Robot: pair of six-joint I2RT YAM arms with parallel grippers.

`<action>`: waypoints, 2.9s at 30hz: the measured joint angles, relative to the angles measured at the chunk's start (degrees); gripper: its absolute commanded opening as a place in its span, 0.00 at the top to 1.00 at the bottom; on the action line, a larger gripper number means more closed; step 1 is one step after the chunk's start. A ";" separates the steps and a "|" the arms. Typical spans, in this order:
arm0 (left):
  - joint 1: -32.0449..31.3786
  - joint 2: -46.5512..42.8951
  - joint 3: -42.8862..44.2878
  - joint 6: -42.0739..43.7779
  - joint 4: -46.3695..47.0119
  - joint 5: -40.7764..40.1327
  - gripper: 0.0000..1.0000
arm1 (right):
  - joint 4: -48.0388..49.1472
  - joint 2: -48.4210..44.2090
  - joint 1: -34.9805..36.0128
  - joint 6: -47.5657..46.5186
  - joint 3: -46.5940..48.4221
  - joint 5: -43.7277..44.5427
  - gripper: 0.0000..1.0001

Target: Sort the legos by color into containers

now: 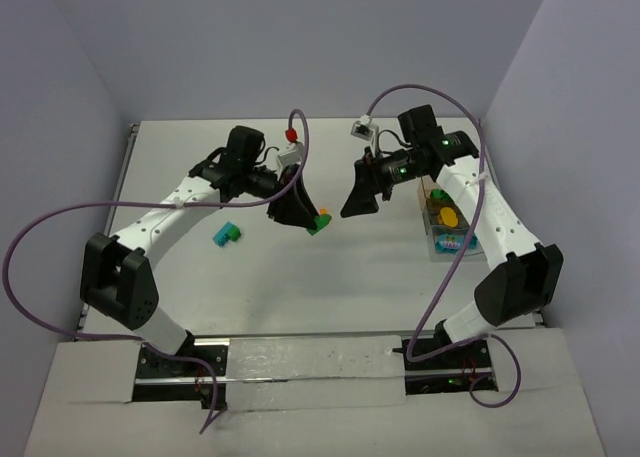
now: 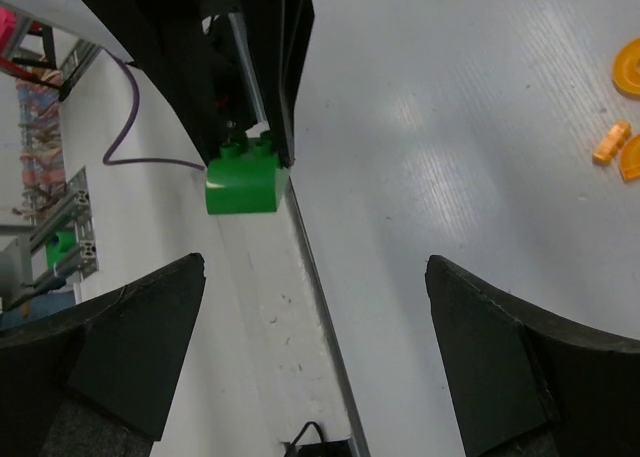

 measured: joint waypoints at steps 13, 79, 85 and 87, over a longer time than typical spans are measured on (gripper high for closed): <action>-1.46 0.00 0.45 0.60 -0.92 -0.57 0.97 | -0.07 0.96 5.84 0.25 1.16 -1.42 0.07; 7.45 -3.65 0.12 -12.12 4.97 -35.70 0.01 | 6.83 -2.73 -36.38 -2.42 -13.56 35.00 1.00; 8.36 -3.63 0.12 -12.89 4.76 -39.93 0.01 | 12.50 5.42 -36.89 2.10 -7.75 43.98 1.00; 8.51 -3.63 0.10 -13.11 4.77 -40.56 0.01 | 14.20 7.84 -36.89 3.58 -5.47 46.03 1.00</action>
